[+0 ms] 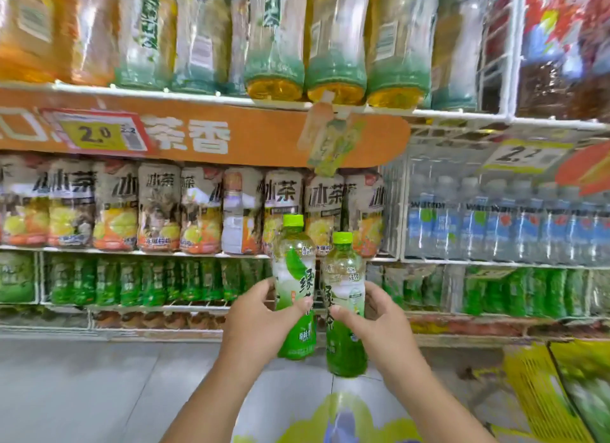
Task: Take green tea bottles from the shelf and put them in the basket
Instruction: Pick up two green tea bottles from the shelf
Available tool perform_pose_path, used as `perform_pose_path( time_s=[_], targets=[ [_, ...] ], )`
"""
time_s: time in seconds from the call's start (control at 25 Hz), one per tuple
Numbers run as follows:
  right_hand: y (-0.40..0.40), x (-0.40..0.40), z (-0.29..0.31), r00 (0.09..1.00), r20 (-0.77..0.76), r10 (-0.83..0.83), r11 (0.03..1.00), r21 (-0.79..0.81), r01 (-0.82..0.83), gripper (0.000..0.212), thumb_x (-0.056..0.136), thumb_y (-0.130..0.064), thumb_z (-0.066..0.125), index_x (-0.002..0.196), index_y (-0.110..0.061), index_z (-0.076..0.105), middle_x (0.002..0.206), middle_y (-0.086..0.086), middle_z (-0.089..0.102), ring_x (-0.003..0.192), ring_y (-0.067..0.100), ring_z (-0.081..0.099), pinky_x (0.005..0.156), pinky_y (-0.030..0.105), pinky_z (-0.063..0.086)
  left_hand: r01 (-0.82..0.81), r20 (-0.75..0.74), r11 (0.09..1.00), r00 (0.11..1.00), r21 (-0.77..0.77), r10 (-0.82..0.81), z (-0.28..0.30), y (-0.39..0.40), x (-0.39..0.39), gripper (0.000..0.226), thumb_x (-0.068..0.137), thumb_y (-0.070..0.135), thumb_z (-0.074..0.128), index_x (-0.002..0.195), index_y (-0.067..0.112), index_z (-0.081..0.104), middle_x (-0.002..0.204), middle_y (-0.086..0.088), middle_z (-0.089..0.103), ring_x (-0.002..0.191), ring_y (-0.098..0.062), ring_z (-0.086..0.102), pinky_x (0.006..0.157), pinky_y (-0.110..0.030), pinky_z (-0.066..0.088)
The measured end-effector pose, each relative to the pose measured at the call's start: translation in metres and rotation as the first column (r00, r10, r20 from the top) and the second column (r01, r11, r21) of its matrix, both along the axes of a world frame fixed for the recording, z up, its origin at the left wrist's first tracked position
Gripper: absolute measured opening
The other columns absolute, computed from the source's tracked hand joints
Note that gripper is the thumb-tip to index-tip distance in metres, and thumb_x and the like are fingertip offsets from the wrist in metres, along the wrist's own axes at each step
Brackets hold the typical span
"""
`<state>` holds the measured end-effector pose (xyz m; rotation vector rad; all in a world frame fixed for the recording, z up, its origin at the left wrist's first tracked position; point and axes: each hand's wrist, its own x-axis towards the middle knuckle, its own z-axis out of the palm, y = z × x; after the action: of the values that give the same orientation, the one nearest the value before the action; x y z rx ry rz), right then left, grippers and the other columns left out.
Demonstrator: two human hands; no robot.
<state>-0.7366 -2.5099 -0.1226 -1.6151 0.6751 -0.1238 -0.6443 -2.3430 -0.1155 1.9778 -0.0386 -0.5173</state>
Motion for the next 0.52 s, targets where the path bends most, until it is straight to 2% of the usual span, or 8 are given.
perform_pose_path(
  time_s=[0.08,0.2,0.28,0.4,0.52],
  targets=[
    [-0.005,0.001,-0.043,0.999,-0.038,-0.012,0.999,0.038,0.014,0.04,0.08,-0.012,0.085,0.107,-0.035,0.067,0.101,-0.024,0.076,0.089,-0.016,0.066,0.067,0.008,0.051,-0.016,-0.06,1.0,0.998,-0.021,0.014,-0.043,-0.003,-0.003,0.023,0.074,0.033,0.088,0.092,0.029,0.074,0.082,0.023,0.075,0.078,0.005,0.07,0.075,-0.028,0.056],
    [-0.011,-0.001,-0.109,0.996,-0.082,-0.023,0.996,0.082,0.03,0.043,0.08,-0.008,0.085,0.113,-0.03,0.067,0.104,-0.022,0.076,0.099,-0.005,0.069,0.082,0.015,0.053,-0.051,-0.139,0.999,0.989,-0.017,0.048,-0.108,-0.005,-0.01,0.022,0.076,0.027,0.087,0.094,0.028,0.074,0.086,0.017,0.078,0.082,-0.002,0.074,0.083,-0.038,0.059],
    [-0.016,-0.001,-0.149,0.994,-0.106,-0.019,0.995,0.091,0.029,0.048,0.08,-0.009,0.085,0.118,-0.031,0.066,0.106,-0.022,0.076,0.101,-0.004,0.069,0.087,0.022,0.053,-0.09,-0.187,0.995,0.979,-0.033,0.082,-0.154,-0.011,-0.012,0.021,0.077,0.025,0.086,0.094,0.028,0.074,0.088,0.014,0.078,0.084,-0.005,0.075,0.086,-0.043,0.059],
    [-0.026,0.001,-0.2,0.992,-0.128,-0.011,0.994,0.105,0.025,0.045,0.081,-0.003,0.082,0.114,-0.032,0.068,0.101,-0.02,0.077,0.093,-0.006,0.07,0.072,0.014,0.053,-0.13,-0.241,0.99,0.964,-0.058,0.112,-0.212,-0.024,-0.008,0.02,0.078,0.02,0.085,0.093,0.028,0.075,0.089,0.01,0.079,0.086,-0.009,0.076,0.088,-0.041,0.059],
    [-0.043,0.014,-0.249,0.992,-0.122,-0.043,0.992,0.109,0.057,0.043,0.082,-0.001,0.08,0.111,-0.029,0.069,0.096,-0.017,0.078,0.083,-0.004,0.071,0.061,0.01,0.049,-0.15,-0.251,0.983,0.96,-0.104,0.12,-0.262,-0.04,0.008,0.023,0.079,0.012,0.084,0.094,0.026,0.075,0.087,0.012,0.079,0.082,-0.006,0.076,0.076,-0.027,0.059]
  ],
)
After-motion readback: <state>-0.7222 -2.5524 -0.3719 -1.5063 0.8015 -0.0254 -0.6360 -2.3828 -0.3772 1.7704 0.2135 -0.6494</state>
